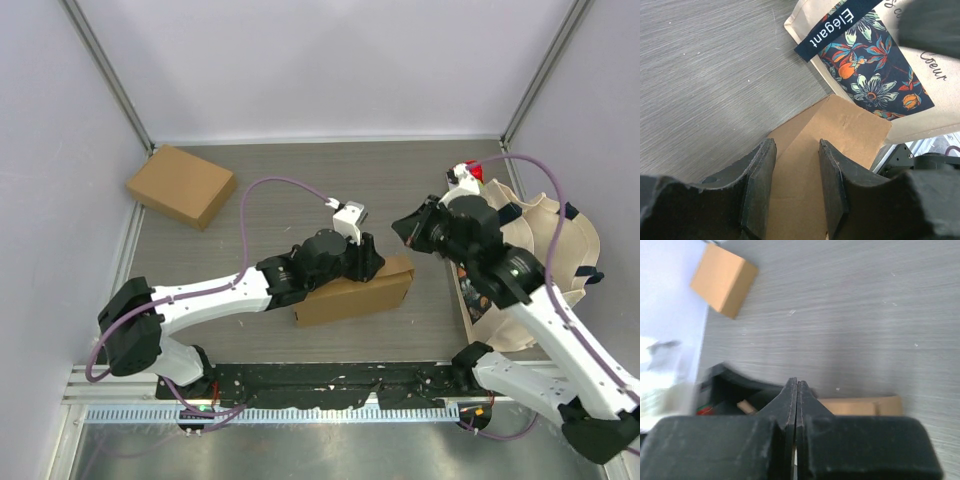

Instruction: Fold the paper box

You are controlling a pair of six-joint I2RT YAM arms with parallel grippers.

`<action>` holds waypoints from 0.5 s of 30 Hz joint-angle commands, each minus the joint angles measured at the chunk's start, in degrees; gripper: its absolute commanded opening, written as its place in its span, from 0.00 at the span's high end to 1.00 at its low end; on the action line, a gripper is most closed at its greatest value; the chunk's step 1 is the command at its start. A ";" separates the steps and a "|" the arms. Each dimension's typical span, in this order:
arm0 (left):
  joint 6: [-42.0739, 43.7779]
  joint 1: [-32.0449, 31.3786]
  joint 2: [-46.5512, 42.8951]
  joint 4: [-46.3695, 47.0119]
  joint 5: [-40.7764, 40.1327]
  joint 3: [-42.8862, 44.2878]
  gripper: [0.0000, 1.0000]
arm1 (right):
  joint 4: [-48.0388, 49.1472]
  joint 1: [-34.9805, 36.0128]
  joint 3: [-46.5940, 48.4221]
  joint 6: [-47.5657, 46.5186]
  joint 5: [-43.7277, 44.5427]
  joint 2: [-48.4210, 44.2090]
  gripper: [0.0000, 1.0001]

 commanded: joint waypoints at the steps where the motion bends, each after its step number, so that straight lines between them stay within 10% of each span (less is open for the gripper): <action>1: 0.48 -0.85 -0.09 -8.25 1.34 -2.40 0.55 | 12.62 -13.75 -10.60 -3.41 -20.44 -0.53 0.99; 15: -1.98 4.51 -6.59 -14.39 9.94 3.39 0.48 | 24.59 -15.54 -33.83 -1.20 -23.00 -13.99 0.99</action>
